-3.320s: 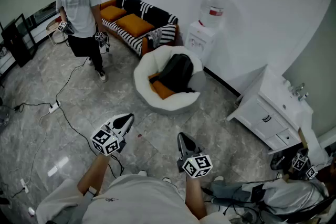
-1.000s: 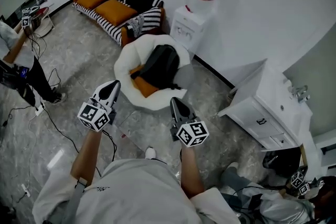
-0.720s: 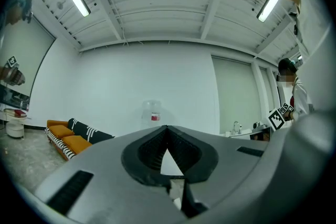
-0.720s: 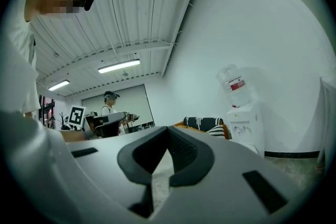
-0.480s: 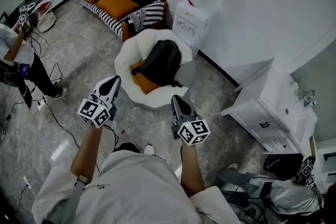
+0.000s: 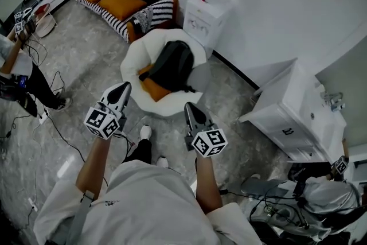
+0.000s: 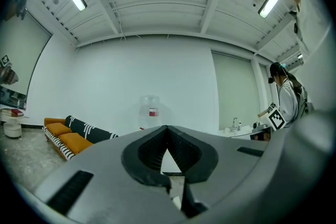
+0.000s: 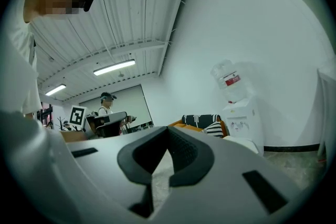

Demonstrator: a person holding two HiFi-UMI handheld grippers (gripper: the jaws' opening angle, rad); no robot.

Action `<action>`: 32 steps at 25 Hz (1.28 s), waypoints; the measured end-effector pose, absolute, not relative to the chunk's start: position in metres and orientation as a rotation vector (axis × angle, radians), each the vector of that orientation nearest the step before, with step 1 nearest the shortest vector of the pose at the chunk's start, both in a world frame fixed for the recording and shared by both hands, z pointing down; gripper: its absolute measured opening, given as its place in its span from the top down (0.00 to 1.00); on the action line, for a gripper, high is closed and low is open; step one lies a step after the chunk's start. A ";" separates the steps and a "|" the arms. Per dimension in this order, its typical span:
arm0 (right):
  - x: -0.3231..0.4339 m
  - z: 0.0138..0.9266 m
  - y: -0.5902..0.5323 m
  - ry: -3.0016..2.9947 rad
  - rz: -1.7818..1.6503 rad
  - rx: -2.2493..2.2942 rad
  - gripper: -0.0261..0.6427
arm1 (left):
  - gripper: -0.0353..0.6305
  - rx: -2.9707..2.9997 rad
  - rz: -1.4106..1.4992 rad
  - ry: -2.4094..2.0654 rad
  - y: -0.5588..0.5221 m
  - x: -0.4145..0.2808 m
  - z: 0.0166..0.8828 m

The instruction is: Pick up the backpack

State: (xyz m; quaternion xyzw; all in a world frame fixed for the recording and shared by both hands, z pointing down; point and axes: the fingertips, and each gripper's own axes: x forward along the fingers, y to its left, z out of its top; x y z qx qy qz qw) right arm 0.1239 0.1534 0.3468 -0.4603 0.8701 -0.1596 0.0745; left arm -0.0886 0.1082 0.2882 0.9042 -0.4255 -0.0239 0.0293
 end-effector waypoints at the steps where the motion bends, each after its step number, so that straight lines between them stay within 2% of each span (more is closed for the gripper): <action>1: 0.125 0.350 0.152 2.610 -0.476 -1.392 0.95 | 0.94 2.794 -0.075 -1.305 0.105 -0.086 0.290; 7: 0.145 0.342 0.116 2.579 -0.512 -1.448 0.95 | 0.95 2.790 -0.070 -1.245 0.059 -0.070 0.286; 19: 0.088 0.362 0.052 2.635 -0.433 -1.507 0.95 | 0.94 2.808 -0.140 -1.142 -0.009 -0.114 0.321; 32: 0.078 0.368 -0.048 2.574 -0.494 -1.633 0.95 | 0.95 2.810 -0.082 -0.980 -0.121 -0.122 0.342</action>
